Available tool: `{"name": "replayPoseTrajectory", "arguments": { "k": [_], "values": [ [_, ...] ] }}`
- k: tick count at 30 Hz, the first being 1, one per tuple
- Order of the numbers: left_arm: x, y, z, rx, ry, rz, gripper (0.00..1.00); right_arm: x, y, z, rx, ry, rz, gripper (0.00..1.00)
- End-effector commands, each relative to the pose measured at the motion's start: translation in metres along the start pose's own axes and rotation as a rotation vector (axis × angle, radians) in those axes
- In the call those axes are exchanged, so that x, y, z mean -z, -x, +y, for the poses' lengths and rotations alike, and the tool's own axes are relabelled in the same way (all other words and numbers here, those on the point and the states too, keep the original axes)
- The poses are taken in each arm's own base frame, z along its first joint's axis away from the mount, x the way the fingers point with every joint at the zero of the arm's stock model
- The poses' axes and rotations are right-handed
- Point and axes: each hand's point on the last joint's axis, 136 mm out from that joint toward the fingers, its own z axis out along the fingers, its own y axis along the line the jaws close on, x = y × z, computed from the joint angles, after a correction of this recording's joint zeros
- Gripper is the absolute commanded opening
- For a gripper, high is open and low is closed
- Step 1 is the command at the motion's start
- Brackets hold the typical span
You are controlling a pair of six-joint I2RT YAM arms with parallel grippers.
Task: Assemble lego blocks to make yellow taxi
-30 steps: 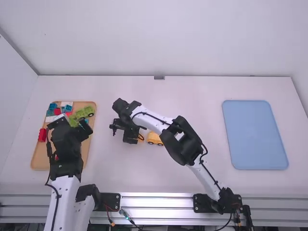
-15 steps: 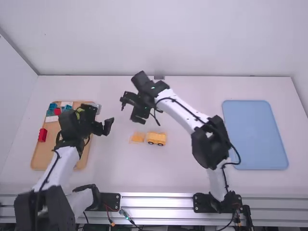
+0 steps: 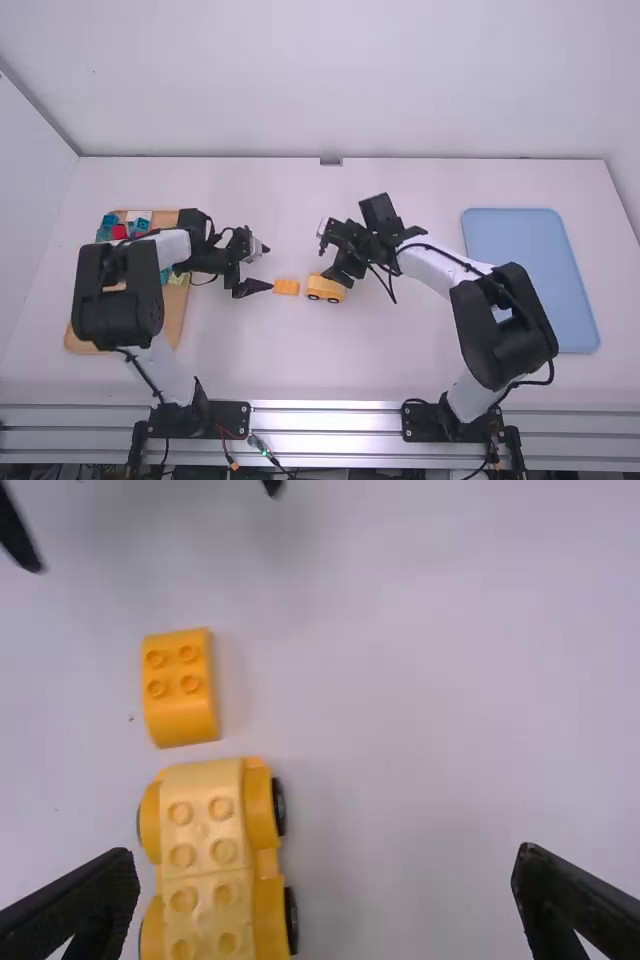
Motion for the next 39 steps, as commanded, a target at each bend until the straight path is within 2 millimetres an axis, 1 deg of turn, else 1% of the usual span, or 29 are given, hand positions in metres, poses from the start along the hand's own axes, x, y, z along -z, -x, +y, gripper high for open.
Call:
{"name": "replayPoseTrajectory", "arguments": {
  "k": [1, 2, 4, 5, 6, 8, 10, 11, 14, 17, 20, 22, 24, 29, 31, 32, 34, 36, 39],
  "values": [
    [-0.019, -0.002, -0.003, -0.185, -0.072, 0.009, 0.92, 0.016, 0.011, 0.016, 0.017, 0.083, -0.15, 0.99],
    [-0.021, -0.003, -0.004, -0.186, -0.081, 0.013, 0.92, 0.016, 0.01, 0.016, 0.015, 0.087, -0.162, 0.99],
    [-0.037, -0.009, -0.011, -0.208, -0.137, 0.039, 0.88, 0.022, 0.003, 0.018, 0.009, 0.104, -0.24, 0.99],
    [-0.043, -0.015, -0.014, -0.225, -0.159, 0.06, 0.84, 0.026, 0.001, 0.019, 0.01, 0.113, -0.281, 0.99],
    [-0.044, -0.015, -0.014, -0.228, -0.159, 0.063, 0.84, 0.027, 0.001, 0.019, 0.01, 0.115, -0.286, 0.99],
    [-0.049, -0.022, -0.016, -0.236, -0.166, 0.076, 0.79, 0.033, -0.001, 0.019, 0.01, 0.123, -0.338, 0.99],
    [-0.051, -0.027, -0.017, -0.223, -0.156, 0.073, 0.76, 0.038, -0.003, 0.017, -0.006, 0.121, -0.369, 0.99],
    [-0.051, -0.031, -0.017, -0.207, -0.147, 0.075, 0.73, 0.04, -0.004, 0.015, -0.022, 0.118, -0.382, 0.99],
    [-0.049, -0.04, -0.022, -0.191, -0.126, 0.061, 0.69, 0.044, -0.008, 0.011, -0.036, 0.108, -0.386, 0.99],
    [-0.049, -0.039, -0.025, -0.188, -0.11, 0.017, 0.68, 0.045, -0.008, 0.009, -0.039, 0.101, -0.387, 0.99],
    [-0.052, -0.043, -0.031, -0.203, -0.095, -0.002, 0.63, 0.045, -0.009, 0.009, -0.039, 0.099, -0.385, 0.99],
    [-0.052, -0.044, -0.029, -0.186, -0.081, -0.003, 0.57, 0.045, -0.009, 0.008, -0.039, 0.099, -0.385, 0.99],
    [-0.053, -0.045, -0.026, -0.172, -0.067, -0.002, 0.48, 0.045, -0.009, 0.009, -0.04, 0.1, -0.384, 0.99],
    [-0.053, -0.045, -0.022, -0.158, -0.051, -0.003, 0.41, 0.044, -0.011, 0.01, -0.05, 0.106, -0.378, 0.99],
    [-0.053, -0.044, -0.022, -0.158, -0.053, -0.003, 0.34, 0.043, -0.011, 0.013, -0.057, 0.116, -0.373, 0.99],
    [-0.053, -0.044, -0.022, -0.16, -0.052, -0.003, 0.28, 0.042, -0.012, 0.016, -0.063, 0.126, -0.367, 0.99],
    [-0.053, -0.043, -0.021, -0.161, -0.051, -0.003, 0.24, 0.04, -0.013, 0.015, -0.066, 0.12, -0.355, 0.99],
    [-0.052, -0.037, -0.019, -0.162, -0.05, -0.027, 0.19, 0.034, -0.02, 0.014, -0.056, 0.087, -0.314, 0.99],
    [-0.049, -0.027, -0.017, -0.165, -0.05, -0.056, 0.15, 0.026, -0.028, 0.019, -0.013, 0.069, -0.273, 0.99]
  ]
}}
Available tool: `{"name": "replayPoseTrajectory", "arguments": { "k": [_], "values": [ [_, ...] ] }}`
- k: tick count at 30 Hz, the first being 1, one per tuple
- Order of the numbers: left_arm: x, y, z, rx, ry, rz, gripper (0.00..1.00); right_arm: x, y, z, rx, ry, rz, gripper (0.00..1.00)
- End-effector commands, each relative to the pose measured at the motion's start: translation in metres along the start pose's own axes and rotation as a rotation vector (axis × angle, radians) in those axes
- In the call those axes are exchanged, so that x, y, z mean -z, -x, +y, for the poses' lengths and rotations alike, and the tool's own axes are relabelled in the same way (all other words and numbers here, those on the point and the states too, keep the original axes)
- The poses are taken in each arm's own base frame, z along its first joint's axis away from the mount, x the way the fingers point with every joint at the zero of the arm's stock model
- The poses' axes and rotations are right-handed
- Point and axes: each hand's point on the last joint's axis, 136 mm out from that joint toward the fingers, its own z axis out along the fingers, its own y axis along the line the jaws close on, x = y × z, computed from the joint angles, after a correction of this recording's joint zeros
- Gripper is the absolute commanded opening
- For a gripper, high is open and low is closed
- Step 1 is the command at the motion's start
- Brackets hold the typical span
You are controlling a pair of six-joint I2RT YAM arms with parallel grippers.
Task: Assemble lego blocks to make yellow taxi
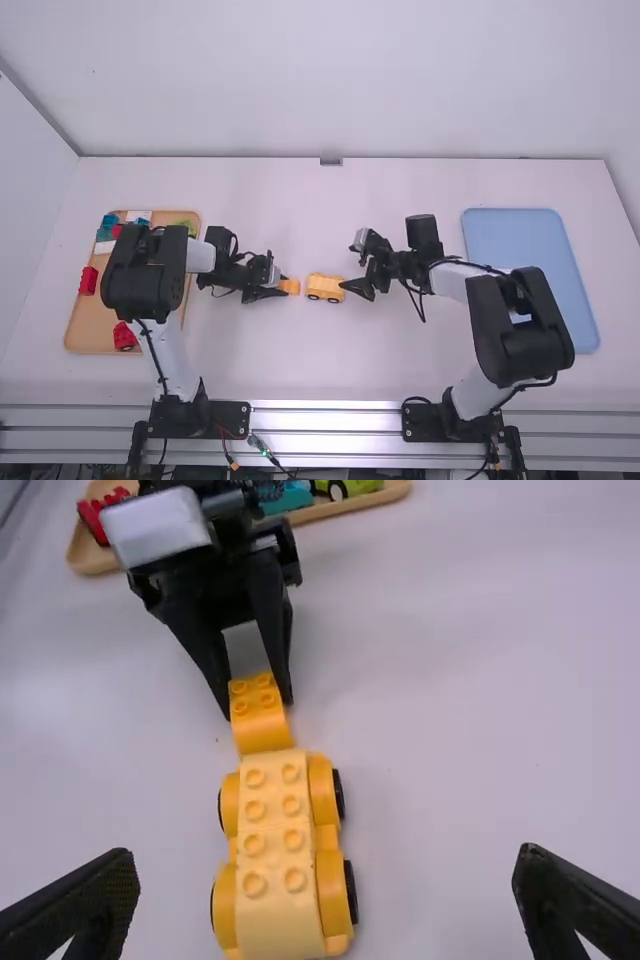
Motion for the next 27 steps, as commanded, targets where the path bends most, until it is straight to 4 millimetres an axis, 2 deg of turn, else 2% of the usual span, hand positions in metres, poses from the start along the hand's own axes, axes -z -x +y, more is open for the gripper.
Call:
{"name": "replayPoseTrajectory", "arguments": {
  "k": [1, 5, 10, 17, 21, 23, 25, 27],
  "values": [
    [0.003, 0.013, 0.008, -0.012, 0.009, -0.043, 0.15, -0.003, -0.006, 0.01, 0.064, -0.008, 0.033, 0.99],
    [0.007, 0.02, 0.013, -0.011, 0.008, -0.056, 0.15, -0.01, -0.012, 0.02, 0.098, -0.002, 0.038, 0.99],
    [0.016, 0.042, 0.013, -0.05, -0.015, -0.091, 0.15, -0.022, -0.022, 0.029, 0.121, -0.014, 0.018, 0.99],
    [0.031, 0.069, 0.015, -0.073, -0.009, -0.106, 0.14, -0.051, -0.03, 0.025, 0.143, -0.004, -0.074, 0.99],
    [0.037, 0.08, 0.012, -0.071, -0.01, -0.106, 0.13, -0.068, -0.045, 0.02, 0.124, 0.009, -0.045, 1.0],
    [0.038, 0.082, 0.011, -0.068, -0.011, -0.106, 0.13, -0.071, -0.048, 0.019, 0.117, 0.014, -0.041, 0.98],
    [0.042, 0.088, 0.008, -0.061, -0.015, -0.106, 0.13, -0.073, -0.053, 0.017, 0.131, 0.033, -0.049, 0.89],
    [0.043, 0.09, 0.007, -0.06, -0.016, -0.106, 0.13, -0.071, -0.053, 0.017, 0.134, 0.04, -0.059, 0.86]
  ]
}}
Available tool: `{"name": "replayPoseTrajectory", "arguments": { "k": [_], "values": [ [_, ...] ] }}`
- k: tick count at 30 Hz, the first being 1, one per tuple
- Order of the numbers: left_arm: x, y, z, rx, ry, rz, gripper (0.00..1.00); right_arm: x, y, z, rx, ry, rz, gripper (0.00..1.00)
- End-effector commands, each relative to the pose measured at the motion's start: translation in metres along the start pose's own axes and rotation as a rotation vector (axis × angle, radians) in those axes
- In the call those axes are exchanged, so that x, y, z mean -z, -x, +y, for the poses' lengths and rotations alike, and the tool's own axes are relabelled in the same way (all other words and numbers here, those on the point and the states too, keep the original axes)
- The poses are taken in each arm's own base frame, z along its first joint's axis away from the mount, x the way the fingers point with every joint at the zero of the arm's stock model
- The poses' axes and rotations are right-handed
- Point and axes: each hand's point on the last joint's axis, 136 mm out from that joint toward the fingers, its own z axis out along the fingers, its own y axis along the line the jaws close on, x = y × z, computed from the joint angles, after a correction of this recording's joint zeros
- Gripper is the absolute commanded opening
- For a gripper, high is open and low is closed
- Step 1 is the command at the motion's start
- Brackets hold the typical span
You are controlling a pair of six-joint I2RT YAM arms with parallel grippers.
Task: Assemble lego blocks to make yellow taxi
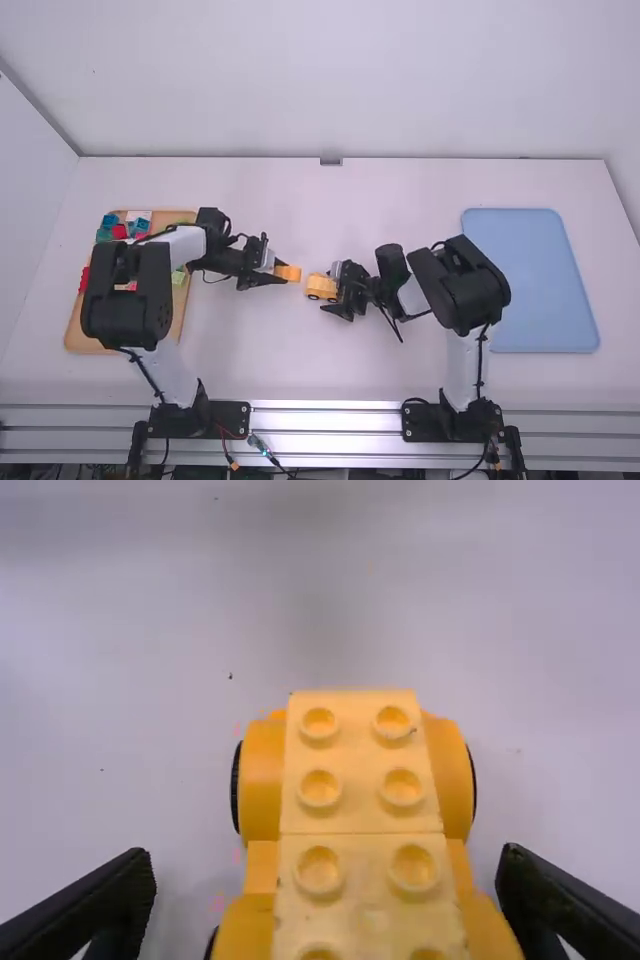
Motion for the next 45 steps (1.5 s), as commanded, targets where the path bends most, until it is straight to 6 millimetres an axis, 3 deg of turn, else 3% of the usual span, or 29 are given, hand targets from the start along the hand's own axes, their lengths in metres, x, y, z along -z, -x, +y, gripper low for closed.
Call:
{"name": "replayPoseTrajectory", "arguments": {
  "k": [1, 9, 14, 28, 34, 45],
  "values": [
    [0.002, 0.017, 0.001, -0.046, 0.006, -0.035, 0.13, 0.003, 0.003, -0.002, 0.033, 0.021, -0.035, 0.8],
    [-0.017, 0.025, -0.006, -0.041, -0.049, -0.025, 0.09, 0.008, -0.003, 0.0, 0.059, 0.017, -0.028, 0.44],
    [-0.031, 0.026, -0.007, -0.017, -0.057, -0.026, 0.08, 0.01, -0.012, 0.005, 0.084, 0.029, -0.007, 0.34],
    [-0.08, 0.02, -0.011, 0.123, 0.025, -0.053, 0.06, 0.017, -0.019, 0.003, 0.065, 0.118, 0.011, 0.32],
    [-0.082, 0.019, -0.007, 0.209, 0.062, -0.056, 0.03, 0.014, -0.019, 0.012, 0.112, 0.135, 0.008, 0.31],
    [-0.09, 0.006, -0.023, 0.206, 0.02, -0.049, 0.02, 0.015, -0.019, 0.012, 0.106, 0.136, 0.01, 0.31]
  ]
}}
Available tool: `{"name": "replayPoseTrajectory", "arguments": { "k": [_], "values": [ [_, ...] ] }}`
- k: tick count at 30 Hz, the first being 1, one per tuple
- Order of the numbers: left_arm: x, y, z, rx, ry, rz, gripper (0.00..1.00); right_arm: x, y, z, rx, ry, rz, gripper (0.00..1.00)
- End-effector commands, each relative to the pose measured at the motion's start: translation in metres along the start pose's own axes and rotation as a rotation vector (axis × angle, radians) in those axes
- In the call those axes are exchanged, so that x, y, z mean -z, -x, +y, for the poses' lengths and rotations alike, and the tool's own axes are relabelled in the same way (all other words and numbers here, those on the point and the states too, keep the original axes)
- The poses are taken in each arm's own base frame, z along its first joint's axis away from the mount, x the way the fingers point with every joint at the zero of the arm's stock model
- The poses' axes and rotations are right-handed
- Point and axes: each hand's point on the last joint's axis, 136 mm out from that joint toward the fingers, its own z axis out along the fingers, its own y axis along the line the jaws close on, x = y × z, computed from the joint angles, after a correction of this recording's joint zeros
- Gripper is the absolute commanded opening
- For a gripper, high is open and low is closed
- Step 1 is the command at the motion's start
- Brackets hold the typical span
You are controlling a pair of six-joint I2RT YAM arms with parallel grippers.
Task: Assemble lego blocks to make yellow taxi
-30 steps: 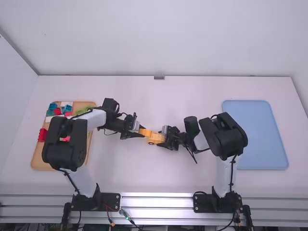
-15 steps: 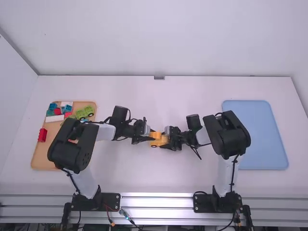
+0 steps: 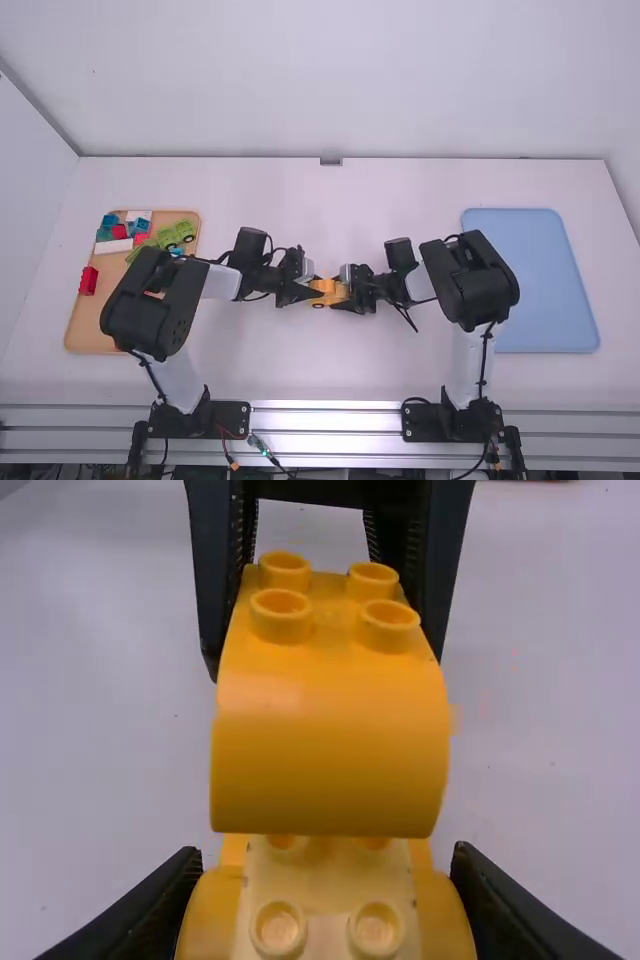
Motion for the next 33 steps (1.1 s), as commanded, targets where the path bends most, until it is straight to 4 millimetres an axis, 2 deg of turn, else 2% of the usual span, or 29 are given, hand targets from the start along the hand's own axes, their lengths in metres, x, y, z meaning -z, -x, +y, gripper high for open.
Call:
{"name": "replayPoseTrajectory", "arguments": {
  "k": [1, 8, 15, 20, 33],
  "values": [
    [-0.003, -0.003, -0.007, 0.003, -0.029, -0.007, 0.02, -0.002, -0.013, 0.004, -0.011, -0.007, 0.048, 0.3],
    [-0.006, 0.0, -0.015, -0.056, -0.063, -0.027, 0.02, -0.002, -0.018, 0.001, -0.051, -0.028, 0.08, 0.3],
    [-0.016, -0.008, -0.014, -0.105, -0.037, 0.045, 0.02, -0.001, -0.019, 0.001, -0.066, -0.029, 0.084, 0.3],
    [-0.014, -0.01, -0.006, -0.118, -0.003, 0.061, 0.02, -0.001, -0.021, 0.004, -0.076, -0.02, 0.089, 0.3],
    [-0.018, -0.012, -0.006, -0.123, -0.011, 0.054, 0.02, -0.001, -0.021, 0.005, -0.081, -0.018, 0.089, 0.27]
  ]
}}
